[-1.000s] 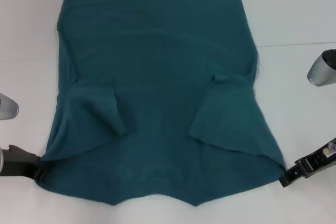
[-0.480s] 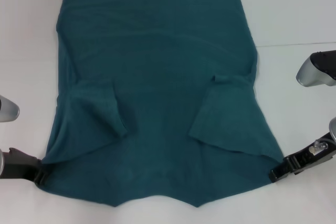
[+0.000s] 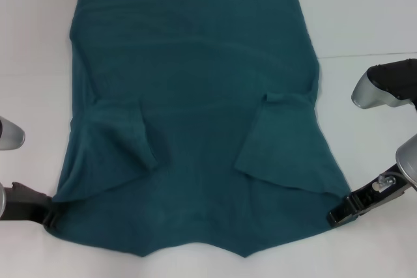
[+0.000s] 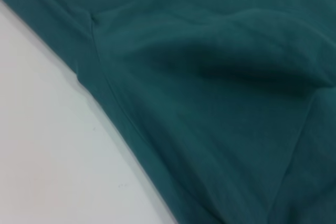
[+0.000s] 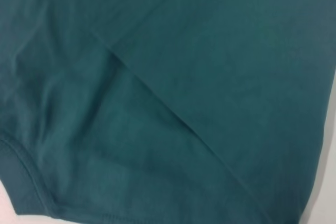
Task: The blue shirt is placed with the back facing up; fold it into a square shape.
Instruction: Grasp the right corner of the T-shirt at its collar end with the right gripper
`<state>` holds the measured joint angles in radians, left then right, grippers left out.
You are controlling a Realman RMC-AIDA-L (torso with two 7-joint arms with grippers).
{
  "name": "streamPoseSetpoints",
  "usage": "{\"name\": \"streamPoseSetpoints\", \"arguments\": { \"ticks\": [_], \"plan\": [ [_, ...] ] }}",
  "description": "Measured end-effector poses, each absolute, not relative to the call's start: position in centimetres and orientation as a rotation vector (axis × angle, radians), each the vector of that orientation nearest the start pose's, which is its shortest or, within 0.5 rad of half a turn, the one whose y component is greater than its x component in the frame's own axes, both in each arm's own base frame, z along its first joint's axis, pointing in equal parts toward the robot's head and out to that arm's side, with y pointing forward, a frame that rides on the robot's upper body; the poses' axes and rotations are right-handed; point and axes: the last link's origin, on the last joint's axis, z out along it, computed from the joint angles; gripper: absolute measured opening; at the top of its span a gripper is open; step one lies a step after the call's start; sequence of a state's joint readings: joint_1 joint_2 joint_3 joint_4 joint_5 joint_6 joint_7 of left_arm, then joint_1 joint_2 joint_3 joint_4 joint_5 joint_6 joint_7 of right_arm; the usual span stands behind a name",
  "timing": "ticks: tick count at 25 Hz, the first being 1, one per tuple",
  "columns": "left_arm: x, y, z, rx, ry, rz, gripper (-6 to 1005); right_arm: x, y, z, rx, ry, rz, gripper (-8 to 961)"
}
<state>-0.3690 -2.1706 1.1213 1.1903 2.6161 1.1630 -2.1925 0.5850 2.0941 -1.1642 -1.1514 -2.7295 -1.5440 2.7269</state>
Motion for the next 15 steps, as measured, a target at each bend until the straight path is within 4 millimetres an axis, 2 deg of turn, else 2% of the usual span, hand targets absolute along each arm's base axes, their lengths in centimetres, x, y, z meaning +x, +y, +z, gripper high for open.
{"name": "streamPoseSetpoints", "arguments": {
  "ticks": [15],
  "plan": [
    [-29.22, 34.52, 0.54, -2.354, -0.953, 0.264, 13, 24.86, 35.34, 0.76, -2.222, 1.434, -0.558, 704]
  ]
}}
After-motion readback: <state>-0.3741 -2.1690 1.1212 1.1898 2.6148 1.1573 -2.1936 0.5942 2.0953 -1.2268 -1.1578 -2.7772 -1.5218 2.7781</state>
